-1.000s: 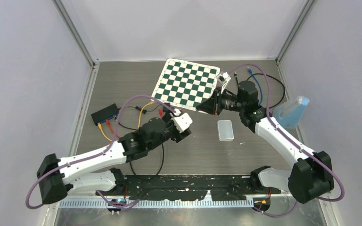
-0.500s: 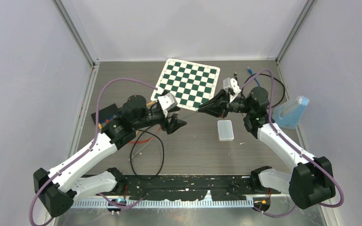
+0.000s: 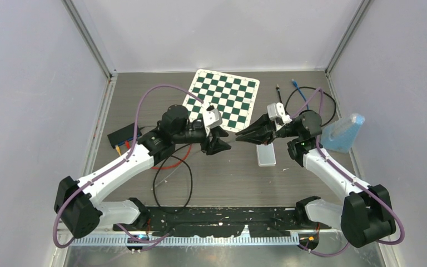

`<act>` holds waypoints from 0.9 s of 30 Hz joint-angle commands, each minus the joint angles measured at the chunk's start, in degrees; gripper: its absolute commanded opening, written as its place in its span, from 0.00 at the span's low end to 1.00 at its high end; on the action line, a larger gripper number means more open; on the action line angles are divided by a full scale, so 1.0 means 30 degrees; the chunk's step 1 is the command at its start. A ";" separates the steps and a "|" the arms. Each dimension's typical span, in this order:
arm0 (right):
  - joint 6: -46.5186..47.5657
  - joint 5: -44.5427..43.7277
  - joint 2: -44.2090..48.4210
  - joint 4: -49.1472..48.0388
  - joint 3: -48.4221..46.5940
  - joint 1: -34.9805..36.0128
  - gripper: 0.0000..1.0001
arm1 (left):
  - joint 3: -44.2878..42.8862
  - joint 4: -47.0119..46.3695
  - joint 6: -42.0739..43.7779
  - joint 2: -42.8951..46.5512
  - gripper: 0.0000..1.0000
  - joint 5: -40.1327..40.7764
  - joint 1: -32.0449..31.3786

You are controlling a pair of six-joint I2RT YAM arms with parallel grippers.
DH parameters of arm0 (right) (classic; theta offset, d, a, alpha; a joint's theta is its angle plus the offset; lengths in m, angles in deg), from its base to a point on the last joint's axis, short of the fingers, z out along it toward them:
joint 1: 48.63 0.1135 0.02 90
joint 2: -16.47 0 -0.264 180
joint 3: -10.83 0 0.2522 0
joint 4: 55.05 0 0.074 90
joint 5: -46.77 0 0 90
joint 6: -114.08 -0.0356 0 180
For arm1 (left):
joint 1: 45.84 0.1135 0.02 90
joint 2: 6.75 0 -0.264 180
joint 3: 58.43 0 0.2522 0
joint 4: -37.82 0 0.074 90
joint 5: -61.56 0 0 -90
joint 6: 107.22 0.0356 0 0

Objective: Insert the plug into the switch port
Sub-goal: Pick up the connector from the center of the board.

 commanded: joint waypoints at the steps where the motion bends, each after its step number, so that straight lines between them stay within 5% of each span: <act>1: -0.0054 0.0518 0.0577 -0.1513 -0.0128 -0.0008 0.05 | -0.1247 -0.1522 -0.0502 -0.0597 0.48 -0.1902 0.0046; 17: -0.0122 -0.0209 0.0253 -0.1301 0.0071 -0.0015 0.05 | -0.0197 -0.4712 -0.2307 -0.1124 0.20 -0.2261 -0.0158; 27: 0.0548 -0.0341 0.0328 -0.0251 0.0238 -0.0006 0.05 | 0.0028 -0.4848 -0.2542 -0.0803 0.34 -0.2073 -0.0188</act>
